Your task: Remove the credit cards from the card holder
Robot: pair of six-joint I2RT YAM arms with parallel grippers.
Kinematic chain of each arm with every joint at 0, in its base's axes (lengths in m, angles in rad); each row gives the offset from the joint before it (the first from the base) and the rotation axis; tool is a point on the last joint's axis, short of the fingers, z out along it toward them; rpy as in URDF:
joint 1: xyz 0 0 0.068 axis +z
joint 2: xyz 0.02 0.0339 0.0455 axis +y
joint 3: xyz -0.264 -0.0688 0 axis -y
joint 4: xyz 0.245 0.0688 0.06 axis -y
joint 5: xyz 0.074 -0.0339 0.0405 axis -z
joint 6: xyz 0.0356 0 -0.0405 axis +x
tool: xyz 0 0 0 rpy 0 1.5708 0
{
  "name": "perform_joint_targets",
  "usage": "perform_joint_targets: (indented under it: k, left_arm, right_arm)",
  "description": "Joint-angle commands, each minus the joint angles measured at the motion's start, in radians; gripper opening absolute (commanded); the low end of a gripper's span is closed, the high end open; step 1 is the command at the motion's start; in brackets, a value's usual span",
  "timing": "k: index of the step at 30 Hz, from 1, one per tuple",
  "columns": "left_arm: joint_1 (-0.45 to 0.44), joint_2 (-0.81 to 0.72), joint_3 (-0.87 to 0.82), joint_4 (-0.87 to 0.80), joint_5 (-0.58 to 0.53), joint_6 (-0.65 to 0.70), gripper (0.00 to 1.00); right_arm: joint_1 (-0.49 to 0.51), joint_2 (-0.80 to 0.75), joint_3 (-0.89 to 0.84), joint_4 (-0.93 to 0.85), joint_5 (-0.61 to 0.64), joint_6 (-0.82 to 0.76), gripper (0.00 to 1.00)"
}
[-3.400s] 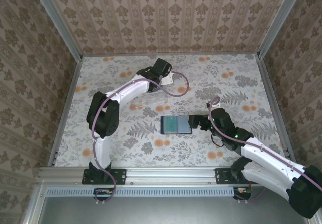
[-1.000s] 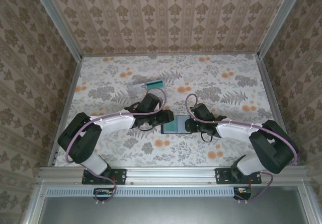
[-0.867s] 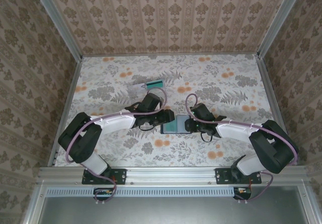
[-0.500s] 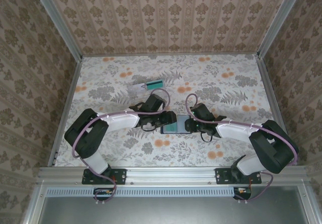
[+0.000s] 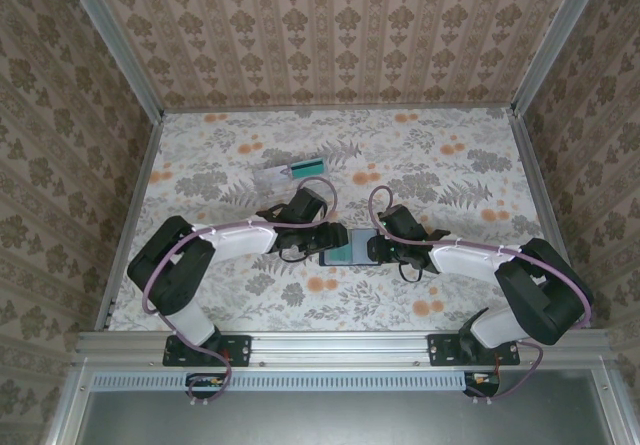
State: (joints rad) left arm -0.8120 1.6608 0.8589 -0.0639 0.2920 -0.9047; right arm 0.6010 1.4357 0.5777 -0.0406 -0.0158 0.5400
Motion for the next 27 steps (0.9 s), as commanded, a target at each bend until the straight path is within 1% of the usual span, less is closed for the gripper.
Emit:
perform_joint_targets:
  k: [1,12,17,22,27]
  left_arm:
    - [-0.001,0.028,0.023,-0.007,0.024,0.012,0.62]
    - [-0.022,0.032,0.030,0.108,0.123,0.009,0.62]
    - [-0.034,0.025,0.051,0.118,0.144,0.019,0.63]
    - [-0.042,0.034,0.075,0.098,0.148,0.035,0.67]
    - [-0.051,0.049,0.079,0.143,0.183,0.018,0.67]
  right_arm:
    - [0.008,0.023,-0.010,-0.007,-0.026,0.017,0.37]
    - [0.008,0.023,-0.010,-0.008,-0.026,0.017,0.37]
    - [0.008,0.024,-0.009,-0.008,-0.025,0.017,0.37]
    - [0.008,0.023,-0.009,-0.010,-0.024,0.016,0.37]
    - [0.008,0.021,-0.009,-0.013,-0.020,0.015,0.37]
